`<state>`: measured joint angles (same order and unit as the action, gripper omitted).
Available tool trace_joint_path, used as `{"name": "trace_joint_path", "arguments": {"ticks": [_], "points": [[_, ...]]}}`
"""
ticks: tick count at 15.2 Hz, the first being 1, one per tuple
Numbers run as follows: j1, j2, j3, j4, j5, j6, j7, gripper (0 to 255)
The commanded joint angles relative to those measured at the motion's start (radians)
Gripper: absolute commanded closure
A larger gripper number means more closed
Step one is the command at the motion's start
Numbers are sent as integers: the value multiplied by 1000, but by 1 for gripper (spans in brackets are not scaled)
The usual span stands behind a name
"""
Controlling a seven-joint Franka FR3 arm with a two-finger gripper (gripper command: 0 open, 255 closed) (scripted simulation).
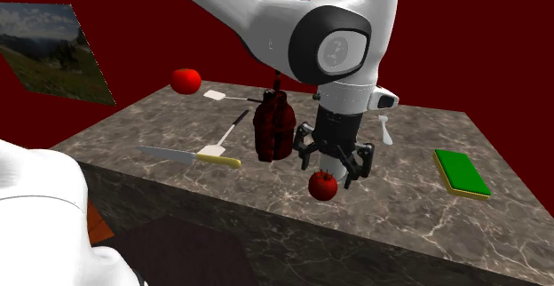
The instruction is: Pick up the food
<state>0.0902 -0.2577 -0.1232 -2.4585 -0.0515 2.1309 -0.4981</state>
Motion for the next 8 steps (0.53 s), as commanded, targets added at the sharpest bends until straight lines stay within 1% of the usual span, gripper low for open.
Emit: {"name": "trace_joint_path", "arguments": {"ticks": [1, 3, 5, 6, 8], "points": [[1, 20, -1, -15, 1, 34, -3, 0], [1, 37, -2, -29, 2, 64, -4, 0], [1, 42, -3, -33, 3, 73, -4, 0], [-1, 36, -5, -37, 1, 71, -8, 255], [-1, 40, -5, -28, 2, 67, -9, 255]]}}
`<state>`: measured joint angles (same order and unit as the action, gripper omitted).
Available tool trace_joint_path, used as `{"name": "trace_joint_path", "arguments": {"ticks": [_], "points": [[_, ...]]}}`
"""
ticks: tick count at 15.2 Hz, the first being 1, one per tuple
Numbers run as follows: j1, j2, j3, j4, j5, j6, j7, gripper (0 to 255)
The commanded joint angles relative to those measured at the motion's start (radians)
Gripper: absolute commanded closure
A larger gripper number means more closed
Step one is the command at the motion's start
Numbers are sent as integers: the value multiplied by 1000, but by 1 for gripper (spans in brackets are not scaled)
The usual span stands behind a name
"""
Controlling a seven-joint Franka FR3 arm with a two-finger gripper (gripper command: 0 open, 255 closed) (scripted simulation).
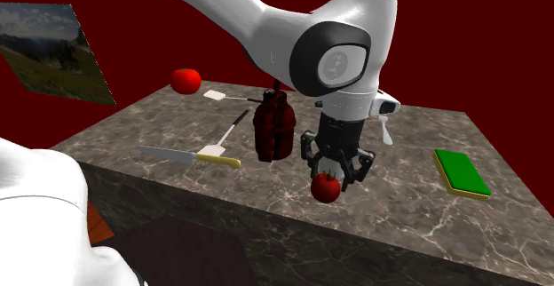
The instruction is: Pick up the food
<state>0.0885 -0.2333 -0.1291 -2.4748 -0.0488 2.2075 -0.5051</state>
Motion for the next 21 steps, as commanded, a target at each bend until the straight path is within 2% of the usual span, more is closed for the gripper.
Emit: {"name": "trace_joint_path", "arguments": {"ticks": [1, 7, 21], "points": [[2, 12, 3, -15, -1, -11, 2, 255], [3, 17, 3, -16, 0, -4, 3, 255], [2, -77, 11, 94, -4, -209, 7, 255]]}}
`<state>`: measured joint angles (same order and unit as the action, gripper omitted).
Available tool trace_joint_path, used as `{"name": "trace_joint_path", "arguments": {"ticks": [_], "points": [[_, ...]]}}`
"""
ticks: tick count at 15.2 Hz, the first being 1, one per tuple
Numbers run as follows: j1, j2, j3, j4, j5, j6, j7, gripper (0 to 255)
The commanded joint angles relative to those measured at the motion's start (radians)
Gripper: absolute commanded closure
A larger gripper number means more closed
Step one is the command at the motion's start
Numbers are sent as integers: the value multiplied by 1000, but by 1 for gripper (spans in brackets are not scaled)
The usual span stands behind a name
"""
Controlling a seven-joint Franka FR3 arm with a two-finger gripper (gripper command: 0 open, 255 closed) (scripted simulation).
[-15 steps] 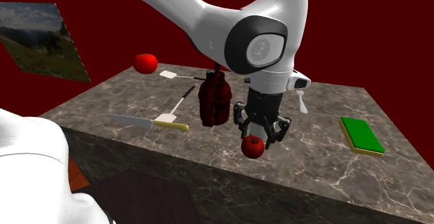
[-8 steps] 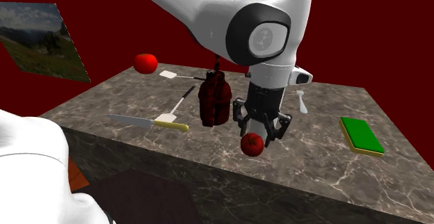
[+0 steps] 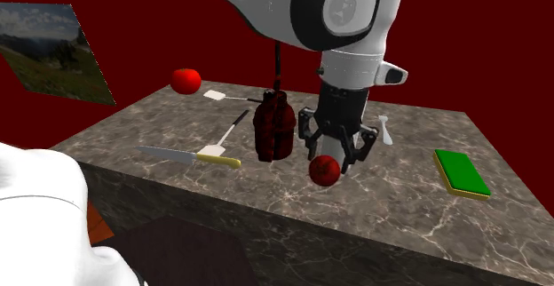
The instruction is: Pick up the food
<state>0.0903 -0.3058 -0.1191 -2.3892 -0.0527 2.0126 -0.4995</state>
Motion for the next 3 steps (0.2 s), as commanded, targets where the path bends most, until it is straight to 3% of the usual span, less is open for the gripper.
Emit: {"name": "trace_joint_path", "arguments": {"ticks": [1, 3], "points": [[1, -9, 2, 18, 0, -28, 1, 255], [1, -10, 2, 20, 0, -30, 1, 255]]}}
